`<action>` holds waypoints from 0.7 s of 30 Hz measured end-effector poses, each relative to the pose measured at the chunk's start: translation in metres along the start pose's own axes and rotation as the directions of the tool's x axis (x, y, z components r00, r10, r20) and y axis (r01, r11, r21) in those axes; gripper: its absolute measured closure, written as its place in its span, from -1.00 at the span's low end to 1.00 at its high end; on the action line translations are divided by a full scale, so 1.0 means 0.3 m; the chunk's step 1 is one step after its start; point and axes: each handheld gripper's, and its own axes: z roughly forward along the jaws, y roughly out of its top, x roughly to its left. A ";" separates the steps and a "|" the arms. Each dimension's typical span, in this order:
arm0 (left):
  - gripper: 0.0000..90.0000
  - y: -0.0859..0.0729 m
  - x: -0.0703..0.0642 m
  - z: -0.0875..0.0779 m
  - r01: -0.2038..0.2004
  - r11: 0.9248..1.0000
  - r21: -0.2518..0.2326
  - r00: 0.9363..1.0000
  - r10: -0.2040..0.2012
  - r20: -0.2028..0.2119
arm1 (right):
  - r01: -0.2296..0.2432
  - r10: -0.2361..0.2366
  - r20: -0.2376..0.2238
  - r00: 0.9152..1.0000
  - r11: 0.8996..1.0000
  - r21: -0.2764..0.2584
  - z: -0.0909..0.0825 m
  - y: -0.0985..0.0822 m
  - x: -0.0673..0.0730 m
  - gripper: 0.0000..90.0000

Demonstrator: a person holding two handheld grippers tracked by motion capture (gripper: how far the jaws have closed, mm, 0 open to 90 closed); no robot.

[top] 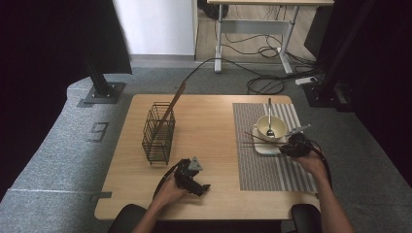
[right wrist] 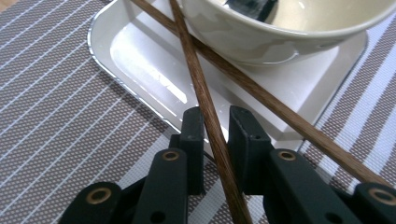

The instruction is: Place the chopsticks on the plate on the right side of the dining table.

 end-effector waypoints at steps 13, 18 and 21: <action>-1.00 0.000 0.000 0.000 0.000 1.000 0.001 1.000 0.000 -0.001 | -0.045 0.046 0.060 0.997 0.999 -0.025 -0.004 -0.024 -0.018 0.28; -1.00 0.000 0.000 0.000 0.000 1.000 0.001 1.000 0.000 -0.001 | -0.061 0.063 0.099 0.993 0.998 -0.029 -0.002 -0.032 -0.028 0.08; -1.00 0.000 0.000 0.000 0.000 1.000 0.001 1.000 0.000 -0.001 | -0.071 0.074 0.131 0.989 0.997 -0.028 -0.001 -0.037 -0.035 0.03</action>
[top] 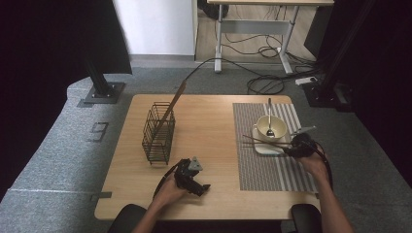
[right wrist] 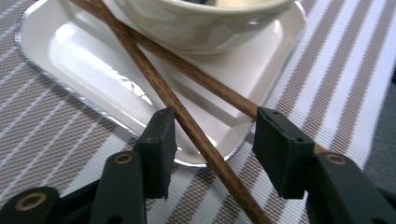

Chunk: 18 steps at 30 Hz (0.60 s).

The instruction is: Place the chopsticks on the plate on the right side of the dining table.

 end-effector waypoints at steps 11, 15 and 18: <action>-1.00 0.000 0.000 0.000 0.001 1.000 0.000 1.000 -0.001 -0.001 | -0.042 0.042 0.068 0.997 0.999 0.000 0.001 -0.004 -0.032 0.00; -1.00 0.000 0.000 0.000 0.001 1.000 0.000 1.000 -0.001 -0.001 | -0.055 0.055 0.084 0.995 0.998 0.001 0.000 -0.005 -0.044 0.00; -1.00 0.000 0.000 0.000 0.000 1.000 0.000 1.000 0.000 -0.001 | -0.061 0.061 0.087 0.994 0.998 -0.001 0.000 -0.008 -0.048 0.00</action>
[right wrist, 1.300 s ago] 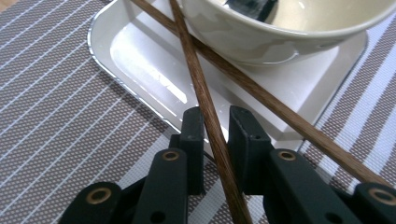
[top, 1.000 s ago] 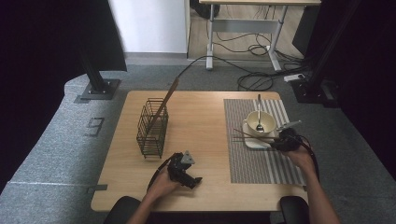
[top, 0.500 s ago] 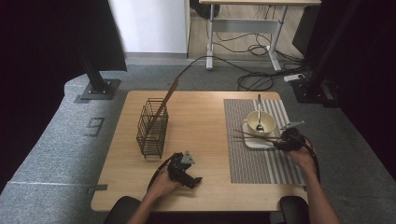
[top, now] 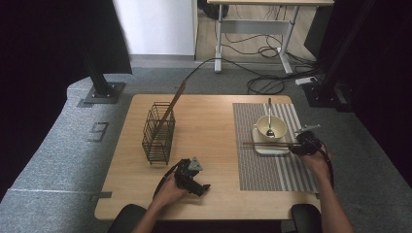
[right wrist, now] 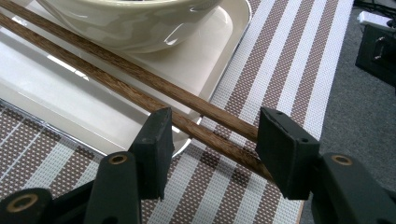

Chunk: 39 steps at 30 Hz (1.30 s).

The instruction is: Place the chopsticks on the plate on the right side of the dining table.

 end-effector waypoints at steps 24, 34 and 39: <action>-1.00 0.000 -0.001 0.000 0.003 1.000 -0.001 1.000 -0.003 -0.001 | -0.049 0.007 -0.183 0.983 0.973 -0.225 -0.088 -0.017 0.183 -1.00; -1.00 0.000 -0.001 0.000 0.003 1.000 -0.001 1.000 -0.003 -0.001 | -0.078 0.025 -0.203 0.979 0.962 -0.261 -0.053 -0.042 0.254 -1.00; -1.00 0.000 -0.001 0.001 0.003 1.000 -0.001 1.000 -0.003 -0.001 | -0.022 -0.024 -0.182 0.983 0.969 -0.246 -0.025 -0.051 0.293 -1.00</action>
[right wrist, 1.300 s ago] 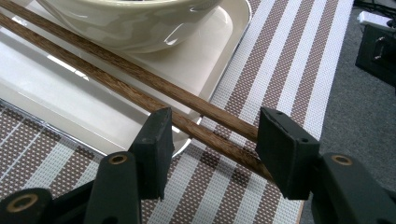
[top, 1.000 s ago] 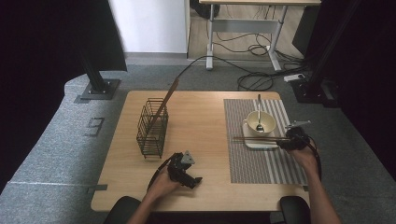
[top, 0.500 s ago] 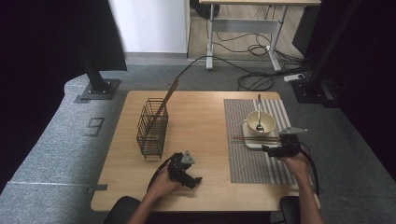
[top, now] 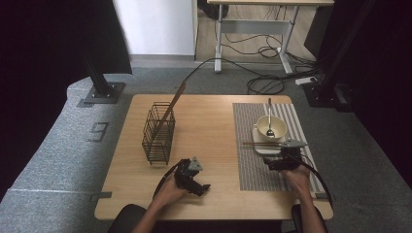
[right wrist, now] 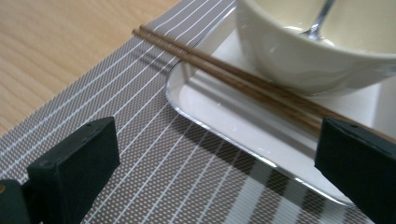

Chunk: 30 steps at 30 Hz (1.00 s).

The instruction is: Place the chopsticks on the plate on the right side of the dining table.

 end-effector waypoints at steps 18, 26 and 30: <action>-1.00 0.004 -0.002 0.004 -0.002 1.000 0.001 1.000 0.002 0.002 | 0.023 -0.023 -0.013 1.000 1.000 0.000 0.083 -0.001 0.013 -1.00; -1.00 0.006 -0.002 0.005 -0.003 1.000 -0.001 1.000 0.003 0.003 | 0.040 -0.040 -0.010 0.999 0.999 0.013 0.111 0.010 0.008 -0.98; -1.00 0.006 -0.002 0.006 -0.003 1.000 -0.001 1.000 0.003 0.003 | 0.051 -0.051 -0.005 0.999 0.998 0.023 0.119 0.012 0.009 -0.98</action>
